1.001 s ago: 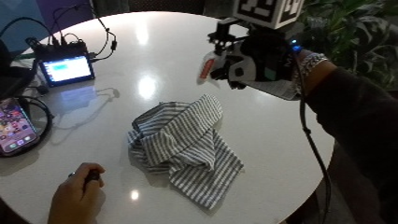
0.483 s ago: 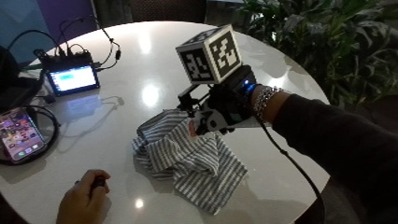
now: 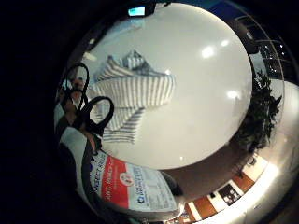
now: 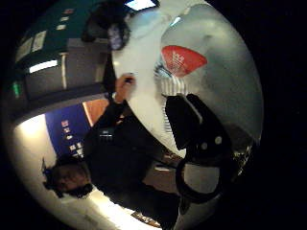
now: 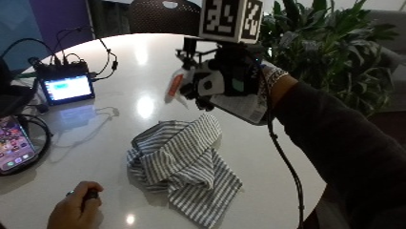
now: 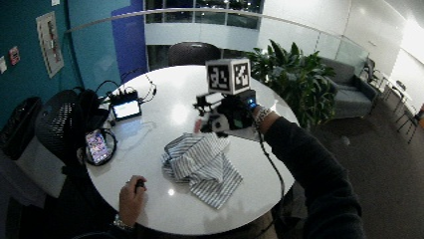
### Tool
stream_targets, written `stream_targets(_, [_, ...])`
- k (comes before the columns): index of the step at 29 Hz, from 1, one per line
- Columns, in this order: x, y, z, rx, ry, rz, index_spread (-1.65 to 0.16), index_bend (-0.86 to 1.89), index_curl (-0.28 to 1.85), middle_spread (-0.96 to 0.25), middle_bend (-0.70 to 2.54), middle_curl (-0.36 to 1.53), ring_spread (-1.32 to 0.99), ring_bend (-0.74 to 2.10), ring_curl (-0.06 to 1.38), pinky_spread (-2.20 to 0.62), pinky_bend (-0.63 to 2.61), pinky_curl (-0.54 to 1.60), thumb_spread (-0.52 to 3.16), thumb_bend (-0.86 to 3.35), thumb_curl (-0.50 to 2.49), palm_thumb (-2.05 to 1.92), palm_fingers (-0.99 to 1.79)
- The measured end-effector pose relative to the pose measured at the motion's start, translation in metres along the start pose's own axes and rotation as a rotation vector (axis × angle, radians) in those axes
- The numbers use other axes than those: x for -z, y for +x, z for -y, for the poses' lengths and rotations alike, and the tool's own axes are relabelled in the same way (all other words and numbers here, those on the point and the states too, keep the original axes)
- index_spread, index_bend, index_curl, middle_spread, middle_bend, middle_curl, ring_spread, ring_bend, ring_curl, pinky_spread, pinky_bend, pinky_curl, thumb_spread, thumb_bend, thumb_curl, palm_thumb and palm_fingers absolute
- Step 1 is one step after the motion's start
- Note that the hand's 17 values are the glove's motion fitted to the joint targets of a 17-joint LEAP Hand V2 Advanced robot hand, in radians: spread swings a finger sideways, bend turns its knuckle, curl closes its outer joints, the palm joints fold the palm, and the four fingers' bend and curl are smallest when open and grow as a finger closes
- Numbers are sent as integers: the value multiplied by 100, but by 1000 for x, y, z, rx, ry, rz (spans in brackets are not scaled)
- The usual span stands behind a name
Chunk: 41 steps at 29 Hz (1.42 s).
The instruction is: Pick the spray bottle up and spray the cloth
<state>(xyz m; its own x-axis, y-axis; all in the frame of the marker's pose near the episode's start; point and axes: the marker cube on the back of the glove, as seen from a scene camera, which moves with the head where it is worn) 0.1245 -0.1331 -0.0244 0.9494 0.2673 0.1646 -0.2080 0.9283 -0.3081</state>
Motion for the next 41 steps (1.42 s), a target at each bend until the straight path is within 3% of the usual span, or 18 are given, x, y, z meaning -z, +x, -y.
stream_targets(14, [71, -52, 15, 375, 607, 635, -28, 15, 41, -23, 55, 48, -19, 68, 42, -27, 49, 38, 130, -1, 24, 67, 127])
stream_targets(22, [36, -63, 65, 370, 989, 915, -28, 14, 40, -21, 52, 47, -19, 66, 42, -23, 49, 38, 130, -1, 24, 68, 126])
stream_targets(32, [-51, -49, 113, 171, 983, 985, -28, 14, 39, -20, 51, 48, -17, 65, 42, -23, 49, 38, 130, -1, 24, 70, 126])
stream_targets(41, [-50, -53, 111, 171, 1029, 918, -28, 14, 38, -18, 50, 48, -17, 62, 42, -24, 49, 38, 130, -1, 24, 72, 124])
